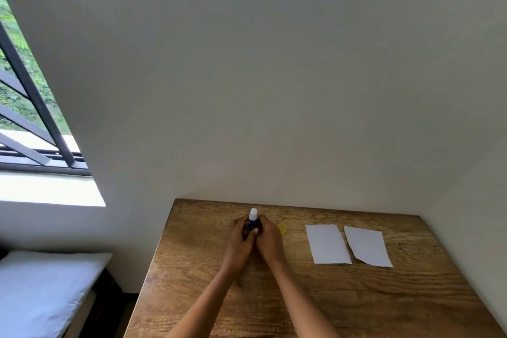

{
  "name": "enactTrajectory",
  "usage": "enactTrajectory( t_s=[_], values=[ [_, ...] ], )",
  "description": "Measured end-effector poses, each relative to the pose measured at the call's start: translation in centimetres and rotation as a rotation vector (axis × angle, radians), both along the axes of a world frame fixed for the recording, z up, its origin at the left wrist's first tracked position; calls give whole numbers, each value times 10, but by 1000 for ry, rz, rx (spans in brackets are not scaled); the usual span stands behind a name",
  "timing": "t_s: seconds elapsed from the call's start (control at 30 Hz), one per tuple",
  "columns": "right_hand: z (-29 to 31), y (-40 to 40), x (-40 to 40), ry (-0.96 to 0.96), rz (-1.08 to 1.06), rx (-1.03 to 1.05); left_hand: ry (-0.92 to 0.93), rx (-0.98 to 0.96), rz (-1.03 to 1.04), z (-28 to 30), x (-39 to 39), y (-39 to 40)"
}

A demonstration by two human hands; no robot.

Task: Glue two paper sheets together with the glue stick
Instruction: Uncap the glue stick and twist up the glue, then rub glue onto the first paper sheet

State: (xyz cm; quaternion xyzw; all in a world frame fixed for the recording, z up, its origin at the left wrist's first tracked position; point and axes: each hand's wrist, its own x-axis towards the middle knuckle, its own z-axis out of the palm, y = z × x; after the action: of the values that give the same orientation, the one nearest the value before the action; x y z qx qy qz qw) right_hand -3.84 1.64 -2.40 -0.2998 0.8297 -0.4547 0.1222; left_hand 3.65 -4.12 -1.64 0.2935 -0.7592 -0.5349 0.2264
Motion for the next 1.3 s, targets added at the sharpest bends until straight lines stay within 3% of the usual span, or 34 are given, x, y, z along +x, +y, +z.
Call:
enactTrajectory(
  t_s=[0.13, 0.27, 0.43, 0.63, 0.7, 0.8, 0.97, 1.13, 1.3],
  values=[
    [9, 11, 9, -47, 15, -55, 11, -10, 66, 7, 9, 10],
    [7, 40, 28, 78, -188, -35, 78, -19, 190, 15, 22, 43],
    [18, 94, 20, 189, -398, 88, 19, 34, -3, 23, 10, 100],
    [20, 156, -21, 137, -460, 240, -152, 453, -97, 36, -31, 136],
    [14, 165, -27, 118, -437, 254, -133, 699, -65, 39, -41, 139],
    [4, 170, -33, 153, -418, 296, -120, 817, -59, 37, -60, 137],
    [-6, 169, -31, 255, -436, 354, -165, 774, 42, 37, -83, 138],
    [-1, 168, -35, 257, -451, 313, -217, 495, 106, 33, -90, 134],
    [11, 168, -22, 329, -618, 295, -246, 257, 43, 22, -53, 132]
  ],
)
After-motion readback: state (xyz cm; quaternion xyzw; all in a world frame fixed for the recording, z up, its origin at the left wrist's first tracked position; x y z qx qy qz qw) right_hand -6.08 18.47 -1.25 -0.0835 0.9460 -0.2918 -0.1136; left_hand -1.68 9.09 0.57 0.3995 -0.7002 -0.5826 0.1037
